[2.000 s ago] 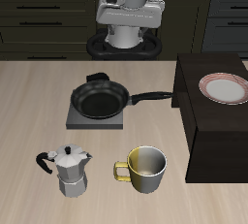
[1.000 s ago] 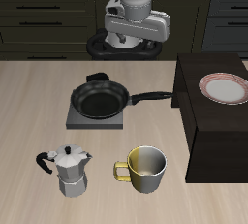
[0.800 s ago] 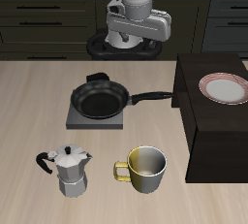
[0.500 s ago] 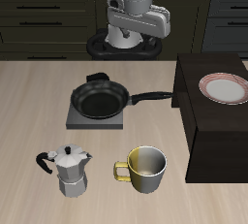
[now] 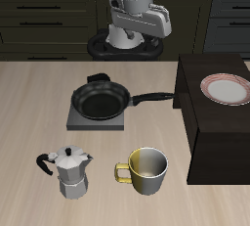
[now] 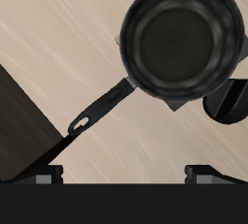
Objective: Place the frying pan on the top layer of the shelf and place the moka pot on the stove
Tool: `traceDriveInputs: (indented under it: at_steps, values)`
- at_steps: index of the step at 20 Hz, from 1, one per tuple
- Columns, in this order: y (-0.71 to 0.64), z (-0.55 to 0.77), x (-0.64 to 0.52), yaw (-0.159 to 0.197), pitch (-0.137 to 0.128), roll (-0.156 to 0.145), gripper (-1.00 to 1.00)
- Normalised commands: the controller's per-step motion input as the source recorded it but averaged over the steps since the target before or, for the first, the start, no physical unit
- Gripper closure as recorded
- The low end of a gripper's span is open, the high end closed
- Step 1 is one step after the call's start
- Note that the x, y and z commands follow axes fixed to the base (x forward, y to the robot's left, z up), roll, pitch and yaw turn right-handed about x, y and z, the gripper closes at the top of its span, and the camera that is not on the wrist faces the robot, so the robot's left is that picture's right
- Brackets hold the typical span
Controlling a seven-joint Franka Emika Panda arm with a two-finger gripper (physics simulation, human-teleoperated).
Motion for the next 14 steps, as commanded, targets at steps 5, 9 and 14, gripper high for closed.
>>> traceDriveInputs:
  at_steps: [5,9,14]
  values:
    - [0.18,-0.07,0.06,-0.097,-0.064,0.071,-1.0]
    - [0.08,-0.21,0.18,-0.094,-0.013,0.063,-1.0]
    - [-0.01,-0.23,0.09,-0.059,-0.019,0.02,-1.0]
